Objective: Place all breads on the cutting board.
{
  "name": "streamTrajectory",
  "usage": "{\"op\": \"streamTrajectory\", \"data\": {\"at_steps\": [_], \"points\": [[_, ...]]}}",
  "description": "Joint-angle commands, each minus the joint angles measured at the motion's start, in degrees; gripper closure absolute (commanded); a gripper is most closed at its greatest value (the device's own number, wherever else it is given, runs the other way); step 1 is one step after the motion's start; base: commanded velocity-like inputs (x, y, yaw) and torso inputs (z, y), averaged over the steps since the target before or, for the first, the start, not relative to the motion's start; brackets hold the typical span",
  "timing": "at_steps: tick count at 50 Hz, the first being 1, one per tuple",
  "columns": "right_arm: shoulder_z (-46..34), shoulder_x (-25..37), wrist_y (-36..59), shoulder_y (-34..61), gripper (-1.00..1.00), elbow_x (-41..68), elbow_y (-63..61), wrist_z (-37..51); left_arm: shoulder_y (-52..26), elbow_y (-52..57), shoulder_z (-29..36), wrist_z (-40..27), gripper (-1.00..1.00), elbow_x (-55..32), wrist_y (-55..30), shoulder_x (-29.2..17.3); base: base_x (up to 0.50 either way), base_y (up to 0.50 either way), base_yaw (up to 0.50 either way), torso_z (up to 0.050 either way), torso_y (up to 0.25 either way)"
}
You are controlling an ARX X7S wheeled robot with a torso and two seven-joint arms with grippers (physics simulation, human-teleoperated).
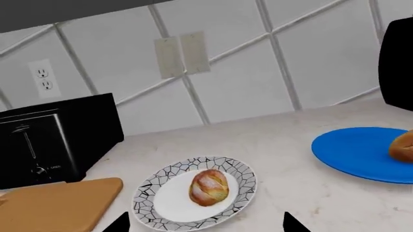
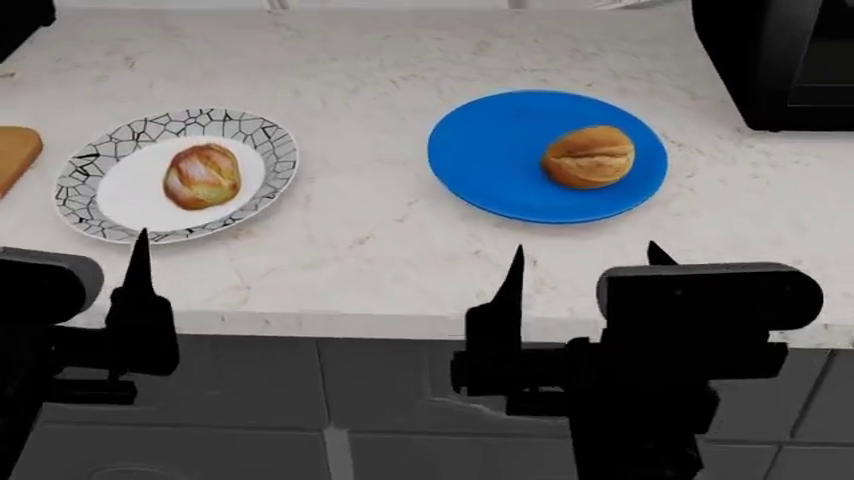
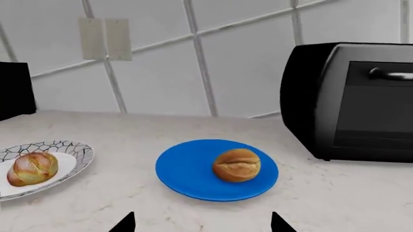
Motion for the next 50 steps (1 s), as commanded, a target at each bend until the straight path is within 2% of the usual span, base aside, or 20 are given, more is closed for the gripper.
{"op": "streamTrajectory", "data": {"at_steps": [1, 21, 39, 50], "points": [[0.87, 0.07, -0.64, -0.33, -1.00, 1.07, -0.39, -0.10, -1.45, 2.17, 0.04, -0.50, -1.00, -0.29, -2.37, -0.65, 0.38, 0.11, 0.00, 0.000, 0.000], [1.36, 0.38, 0.44, 0.93, -1.00, 2.44, -0.89, 0.60, -3.11, 2.64, 0.51, -0.69, -1.00, -0.79, -3.70, -1.38, 0.39, 0.11, 0.00, 0.000, 0.000], [0.74, 0.52, -0.78, 0.40, -1.00, 2.94, 0.33, 0.91, -1.70, -0.19, 0.95, -0.96, -1.00, -0.70, -0.18, -1.60, 0.39, -0.04, 0.00, 0.000, 0.001], [1.56, 0.61, -0.85, 0.03, -1.00, 3.58, 0.19, 1.44, -2.47, 0.85, 1.03, -1.28, -1.00, -1.15, -1.55, -1.54, 0.39, -0.08, 0.00, 0.000, 0.000]]}}
